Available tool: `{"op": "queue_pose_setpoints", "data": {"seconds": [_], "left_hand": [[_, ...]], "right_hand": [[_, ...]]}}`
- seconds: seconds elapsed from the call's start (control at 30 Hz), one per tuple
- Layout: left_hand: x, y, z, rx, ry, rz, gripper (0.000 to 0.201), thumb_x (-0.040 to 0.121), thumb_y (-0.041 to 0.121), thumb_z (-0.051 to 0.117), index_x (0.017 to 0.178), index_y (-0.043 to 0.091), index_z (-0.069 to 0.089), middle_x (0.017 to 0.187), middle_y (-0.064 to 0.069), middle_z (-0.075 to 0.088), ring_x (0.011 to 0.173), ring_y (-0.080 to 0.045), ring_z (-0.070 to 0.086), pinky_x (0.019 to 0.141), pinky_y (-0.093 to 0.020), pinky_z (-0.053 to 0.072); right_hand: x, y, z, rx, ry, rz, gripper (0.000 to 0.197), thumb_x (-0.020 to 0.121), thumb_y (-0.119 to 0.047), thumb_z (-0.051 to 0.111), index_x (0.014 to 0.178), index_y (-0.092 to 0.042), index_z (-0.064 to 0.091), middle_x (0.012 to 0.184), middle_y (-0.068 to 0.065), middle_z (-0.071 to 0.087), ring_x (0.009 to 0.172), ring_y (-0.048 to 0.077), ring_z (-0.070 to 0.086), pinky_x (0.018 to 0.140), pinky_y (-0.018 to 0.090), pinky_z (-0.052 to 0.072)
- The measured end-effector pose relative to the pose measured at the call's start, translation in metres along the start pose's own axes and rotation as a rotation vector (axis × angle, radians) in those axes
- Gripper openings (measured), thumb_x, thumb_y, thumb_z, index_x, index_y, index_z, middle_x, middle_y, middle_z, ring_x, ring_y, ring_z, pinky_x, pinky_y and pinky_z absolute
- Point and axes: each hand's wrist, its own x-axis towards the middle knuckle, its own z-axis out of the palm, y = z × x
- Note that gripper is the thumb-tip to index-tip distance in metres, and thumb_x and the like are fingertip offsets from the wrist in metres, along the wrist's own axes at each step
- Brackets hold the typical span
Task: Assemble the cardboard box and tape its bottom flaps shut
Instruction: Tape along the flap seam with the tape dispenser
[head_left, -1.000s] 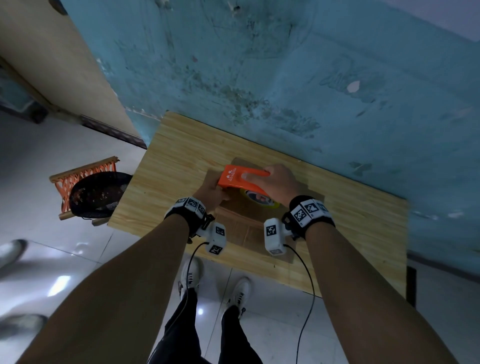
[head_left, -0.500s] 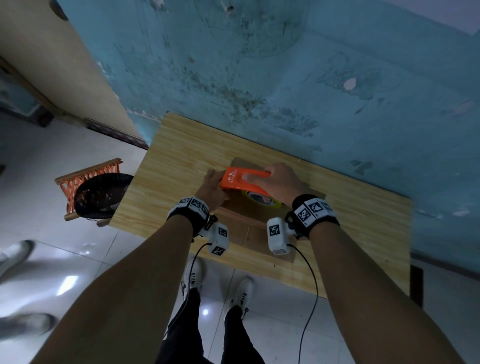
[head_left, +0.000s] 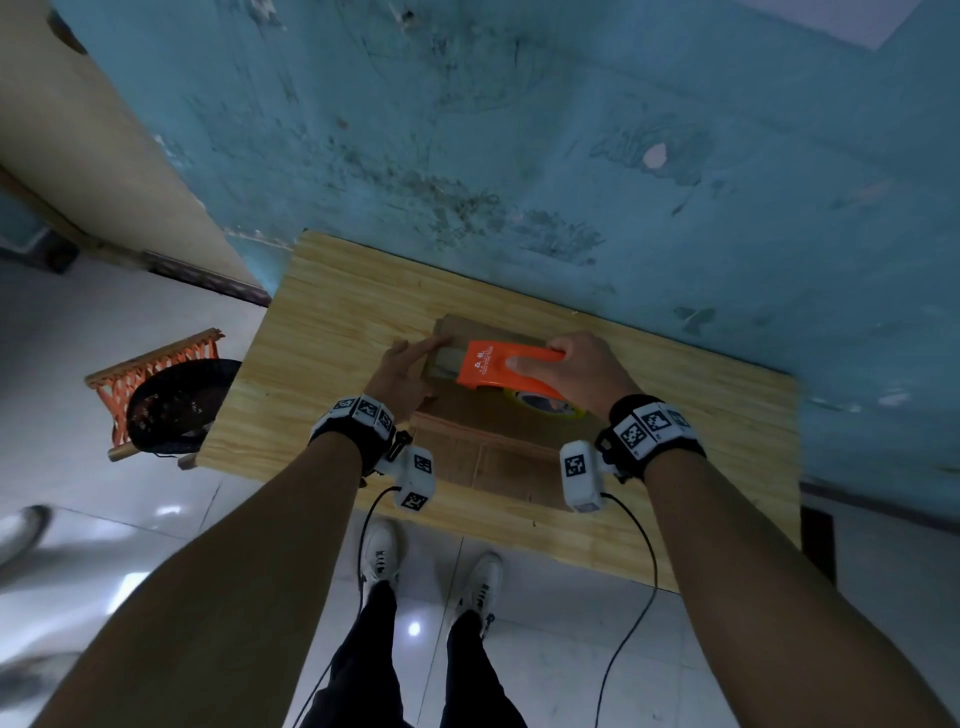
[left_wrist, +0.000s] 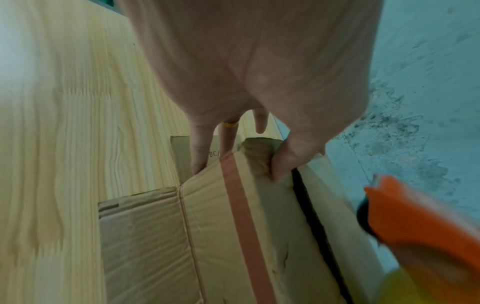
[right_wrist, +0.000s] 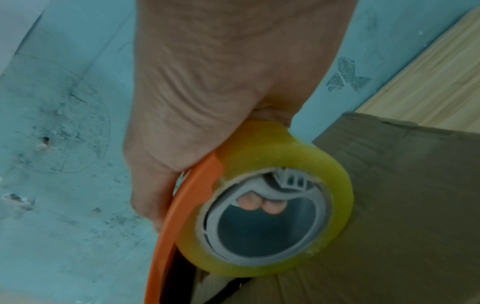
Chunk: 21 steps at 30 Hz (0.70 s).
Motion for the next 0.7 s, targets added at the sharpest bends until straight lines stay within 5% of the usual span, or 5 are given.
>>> {"op": "queue_pose_setpoints", "data": {"seconds": [0.07,0.23,0.4,0.5,0.7], "left_hand": [[0.001,-0.003,-0.001,0.021,0.001,0.007,0.085,0.085,-0.011,0.062,0.134,0.057,0.055,0.154,-0.014,0.028,0.129,-0.043,0.044,0.078,-0.030,0.062],[-0.004,0.006,0.000,0.043,0.003,0.070,0.089,0.088,-0.009,0.061,0.121,0.073,0.051,0.139,-0.011,0.039,0.118,-0.038,0.049,0.086,-0.039,0.060],[-0.006,0.009,-0.001,0.018,-0.015,0.075,0.088,0.087,-0.013,0.060,0.127,0.065,0.055,0.140,-0.011,0.040,0.123,-0.042,0.048,0.090,-0.054,0.059],[-0.005,0.013,-0.004,0.016,-0.017,0.078,0.087,0.088,-0.014,0.059,0.131,0.062,0.056,0.144,-0.011,0.042,0.124,-0.042,0.049,0.090,-0.055,0.059],[-0.008,0.033,-0.014,0.206,0.146,0.075,0.077,0.091,-0.008,0.051,0.147,0.045,0.049,0.150,-0.002,0.043,0.121,-0.033,0.056,0.087,-0.050,0.060]], "right_hand": [[-0.003,0.008,-0.008,-0.001,0.014,0.010,0.052,0.080,-0.072,0.074,0.073,-0.021,0.071,0.064,-0.004,0.070,0.054,0.012,0.069,0.053,0.026,0.051],[-0.015,0.042,-0.030,-0.012,0.044,0.025,0.048,0.081,-0.068,0.076,0.079,-0.020,0.075,0.071,-0.002,0.072,0.062,0.014,0.071,0.057,0.025,0.051],[-0.024,0.058,-0.039,-0.009,0.065,0.053,0.047,0.081,-0.065,0.078,0.085,-0.019,0.076,0.073,-0.005,0.072,0.061,0.006,0.070,0.054,0.018,0.050],[-0.029,0.056,-0.035,0.028,0.079,0.064,0.038,0.083,-0.060,0.079,0.077,-0.024,0.068,0.066,-0.009,0.067,0.047,-0.002,0.064,0.044,0.009,0.042],[-0.026,0.048,-0.023,0.069,0.112,0.046,0.045,0.085,-0.064,0.076,0.086,-0.019,0.072,0.069,-0.008,0.068,0.057,0.004,0.066,0.044,0.009,0.042]]}}
